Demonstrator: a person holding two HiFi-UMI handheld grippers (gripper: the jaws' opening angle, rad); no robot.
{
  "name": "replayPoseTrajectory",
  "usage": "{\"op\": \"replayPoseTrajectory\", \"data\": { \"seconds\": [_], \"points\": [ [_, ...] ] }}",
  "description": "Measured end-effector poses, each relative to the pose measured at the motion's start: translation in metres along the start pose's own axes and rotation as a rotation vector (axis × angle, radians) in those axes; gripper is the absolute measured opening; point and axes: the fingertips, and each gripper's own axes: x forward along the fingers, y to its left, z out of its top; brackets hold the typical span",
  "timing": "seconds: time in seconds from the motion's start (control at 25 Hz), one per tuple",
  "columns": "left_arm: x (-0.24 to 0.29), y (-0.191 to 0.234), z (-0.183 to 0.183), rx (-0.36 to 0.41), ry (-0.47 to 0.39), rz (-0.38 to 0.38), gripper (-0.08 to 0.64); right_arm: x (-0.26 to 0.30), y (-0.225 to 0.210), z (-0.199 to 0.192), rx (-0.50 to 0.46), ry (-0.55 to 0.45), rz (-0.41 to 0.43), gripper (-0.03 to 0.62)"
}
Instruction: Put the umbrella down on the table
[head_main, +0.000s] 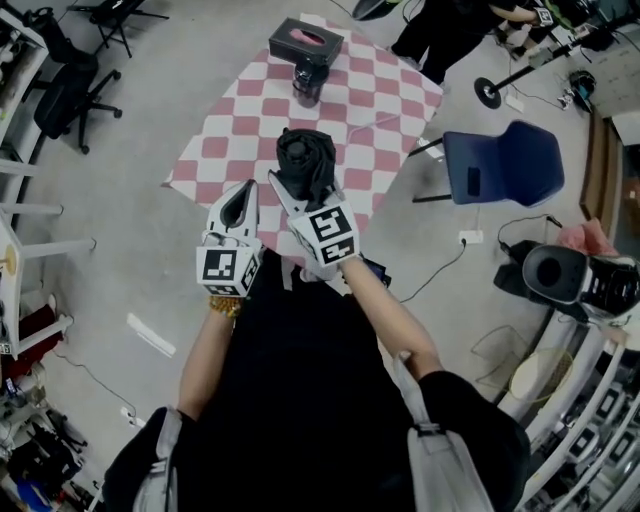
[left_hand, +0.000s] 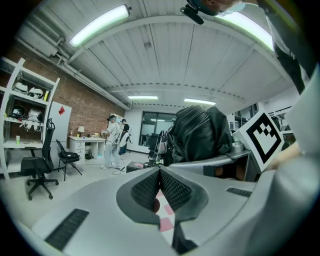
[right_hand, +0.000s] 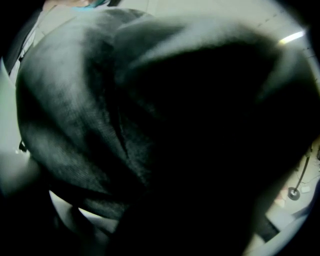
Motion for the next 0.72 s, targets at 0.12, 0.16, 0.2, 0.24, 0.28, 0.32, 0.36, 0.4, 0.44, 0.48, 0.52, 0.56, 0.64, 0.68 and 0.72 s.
{"op": "replayPoseTrajectory", "data": {
  "seconds": [0.12,0.16,0.2,0.24,0.28,0.32,0.36,0.4,0.44,0.48,0.52,0.56,0.64,0.68,0.72],
  "points": [
    [0.011,0.016,-0.005,-0.016,0.017,-0.016,0.014,0.024,-0.008,-0.012,0.014,0.066,-0.007,0.167],
    [0.015,0.021,-0.005,-0.019,0.021,-0.021,0.014,0.031,-0.011,-0.016,0.018,0.084,-0.01,0.167],
    [0.018,0.026,-0.004,-0.022,0.022,-0.026,0.014,0.039,-0.013,-0.018,0.021,0.098,-0.015,0.167],
    [0.021,0.031,-0.003,-0.023,0.022,-0.031,0.014,0.046,-0.016,-0.019,0.022,0.108,-0.02,0.167],
    [0.025,0.036,-0.001,-0.024,0.02,-0.034,0.014,0.053,-0.018,-0.019,0.023,0.114,-0.025,0.167],
    [0.028,0.042,-0.001,-0.024,0.019,-0.037,0.014,0.06,-0.019,-0.019,0.023,0.119,-0.027,0.167],
    [0.031,0.047,-0.001,-0.024,0.02,-0.04,0.014,0.067,-0.02,-0.02,0.025,0.127,-0.027,0.167],
    [0.034,0.052,-0.002,-0.024,0.024,-0.042,0.014,0.074,-0.021,-0.022,0.028,0.136,-0.025,0.167],
    [0.037,0.057,-0.003,-0.027,0.028,-0.043,0.014,0.08,-0.022,-0.023,0.029,0.144,-0.022,0.167],
    [0.039,0.062,-0.005,-0.03,0.032,-0.042,0.014,0.086,-0.022,-0.024,0.029,0.152,-0.02,0.167],
    [0.04,0.066,-0.006,-0.035,0.036,-0.04,0.014,0.091,-0.022,-0.025,0.03,0.161,-0.019,0.167],
    [0.042,0.071,-0.007,-0.04,0.038,-0.038,0.014,0.097,-0.023,-0.026,0.03,0.17,-0.018,0.167],
    [0.044,0.079,-0.009,-0.051,0.042,-0.036,0.014,0.107,-0.024,-0.03,0.031,0.188,-0.017,0.167],
    [0.045,0.083,-0.011,-0.056,0.044,-0.036,0.014,0.113,-0.025,-0.031,0.029,0.197,-0.019,0.167],
    [0.046,0.087,-0.012,-0.06,0.047,-0.035,0.014,0.118,-0.026,-0.033,0.027,0.203,-0.022,0.167]
  ]
}}
